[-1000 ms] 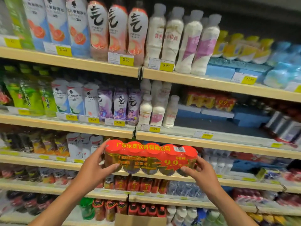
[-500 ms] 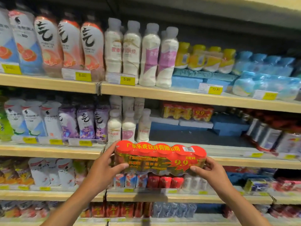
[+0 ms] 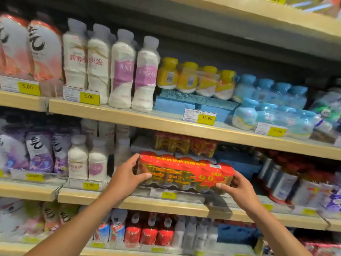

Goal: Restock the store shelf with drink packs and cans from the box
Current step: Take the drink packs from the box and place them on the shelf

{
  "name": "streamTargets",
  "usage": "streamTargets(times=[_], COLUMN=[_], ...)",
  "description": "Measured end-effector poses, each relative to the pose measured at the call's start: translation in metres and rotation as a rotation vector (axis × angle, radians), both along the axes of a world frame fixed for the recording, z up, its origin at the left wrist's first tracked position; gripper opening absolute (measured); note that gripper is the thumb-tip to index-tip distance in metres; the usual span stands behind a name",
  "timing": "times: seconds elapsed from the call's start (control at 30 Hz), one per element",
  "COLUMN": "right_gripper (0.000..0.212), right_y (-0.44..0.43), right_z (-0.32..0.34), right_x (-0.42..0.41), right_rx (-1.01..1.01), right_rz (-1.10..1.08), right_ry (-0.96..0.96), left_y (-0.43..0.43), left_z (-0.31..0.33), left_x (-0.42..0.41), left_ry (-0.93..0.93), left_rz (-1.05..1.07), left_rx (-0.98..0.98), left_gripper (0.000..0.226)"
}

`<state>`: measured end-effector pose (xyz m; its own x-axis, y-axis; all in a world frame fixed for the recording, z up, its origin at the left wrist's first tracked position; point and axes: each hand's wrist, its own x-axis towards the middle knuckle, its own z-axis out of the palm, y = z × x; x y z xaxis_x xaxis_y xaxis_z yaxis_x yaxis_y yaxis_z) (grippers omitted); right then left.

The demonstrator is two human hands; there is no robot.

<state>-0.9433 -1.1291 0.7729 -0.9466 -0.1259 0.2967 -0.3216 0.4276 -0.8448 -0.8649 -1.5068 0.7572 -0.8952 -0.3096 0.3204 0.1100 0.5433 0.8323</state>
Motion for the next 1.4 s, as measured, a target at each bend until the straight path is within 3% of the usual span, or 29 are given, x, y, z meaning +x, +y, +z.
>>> streamTargets(times=[0.13, 0.27, 0.57, 0.7, 0.83, 0.93, 1.0, 1.17, 1.4], right_gripper=[0.046, 0.042, 0.05, 0.044, 0.05, 0.057, 0.05, 0.036, 0.065], right_y=[0.012, 0.014, 0.016, 0.019, 0.023, 0.023, 0.022, 0.016, 0.01], right_z=[-0.007, -0.017, -0.028, -0.023, -0.015, -0.018, -0.019, -0.019, -0.022], right_x=[-0.024, -0.036, -0.042, -0.042, -0.044, -0.049, -0.052, -0.062, -0.087], right_rx=[0.079, 0.187, 0.368, 0.409, 0.451, 0.435, 0.425, 0.432, 0.392], right_rz=[-0.046, -0.083, -0.047, -0.011, -0.023, -0.029, -0.045, -0.042, -0.065], right_ry=[-0.02, -0.033, -0.06, -0.063, -0.037, -0.045, -0.053, -0.036, -0.07], left_y=[0.013, 0.013, 0.014, 0.013, 0.01, 0.011, 0.013, 0.017, 0.015], left_z=[-0.004, -0.008, -0.011, -0.013, -0.006, -0.005, -0.004, -0.001, -0.002], left_x=[-0.021, -0.03, -0.036, -0.039, -0.045, -0.049, -0.052, -0.063, -0.086], left_ry=[-0.061, -0.129, -0.282, -0.324, -0.345, -0.35, -0.356, -0.354, -0.469], left_rz=[0.032, 0.046, 0.095, 0.069, 0.017, 0.06, 0.096, 0.155, 0.129], left_rx=[-0.051, -0.212, -0.346, -0.339, -0.316, -0.364, -0.387, -0.393, -0.379], left_gripper=[0.08, 0.041, 0.05, 0.053, 0.07, 0.05, 0.039, 0.045, 0.052])
